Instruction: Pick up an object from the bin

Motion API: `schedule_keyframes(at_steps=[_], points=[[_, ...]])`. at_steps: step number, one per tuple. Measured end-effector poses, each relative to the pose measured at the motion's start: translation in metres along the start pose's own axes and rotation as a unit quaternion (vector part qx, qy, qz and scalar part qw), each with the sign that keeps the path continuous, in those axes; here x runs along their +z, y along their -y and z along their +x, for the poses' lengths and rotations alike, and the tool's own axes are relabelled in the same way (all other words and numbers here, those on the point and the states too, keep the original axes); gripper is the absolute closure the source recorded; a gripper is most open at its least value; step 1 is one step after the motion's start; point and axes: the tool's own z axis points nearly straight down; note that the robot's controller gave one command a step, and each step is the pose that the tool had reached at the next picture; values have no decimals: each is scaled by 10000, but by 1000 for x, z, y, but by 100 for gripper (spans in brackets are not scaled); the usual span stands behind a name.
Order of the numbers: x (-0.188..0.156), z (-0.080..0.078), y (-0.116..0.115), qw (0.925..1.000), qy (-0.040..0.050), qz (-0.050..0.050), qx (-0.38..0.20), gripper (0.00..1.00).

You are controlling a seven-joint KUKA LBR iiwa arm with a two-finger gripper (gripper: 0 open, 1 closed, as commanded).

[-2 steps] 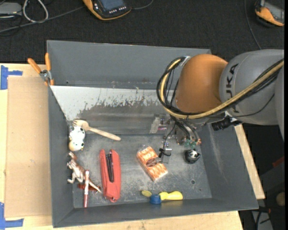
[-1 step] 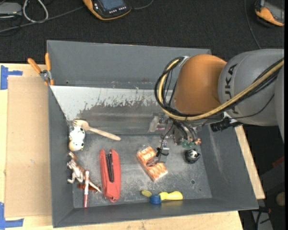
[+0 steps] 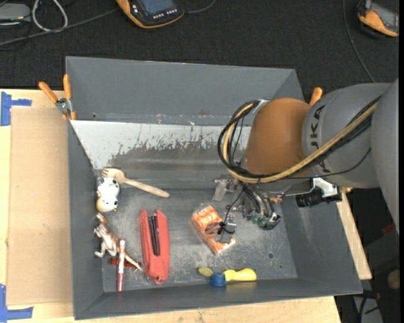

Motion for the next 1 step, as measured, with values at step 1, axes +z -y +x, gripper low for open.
schedule_keyframes(at_steps=[1], points=[[49,8,2,9997,54,-20,255,0]])
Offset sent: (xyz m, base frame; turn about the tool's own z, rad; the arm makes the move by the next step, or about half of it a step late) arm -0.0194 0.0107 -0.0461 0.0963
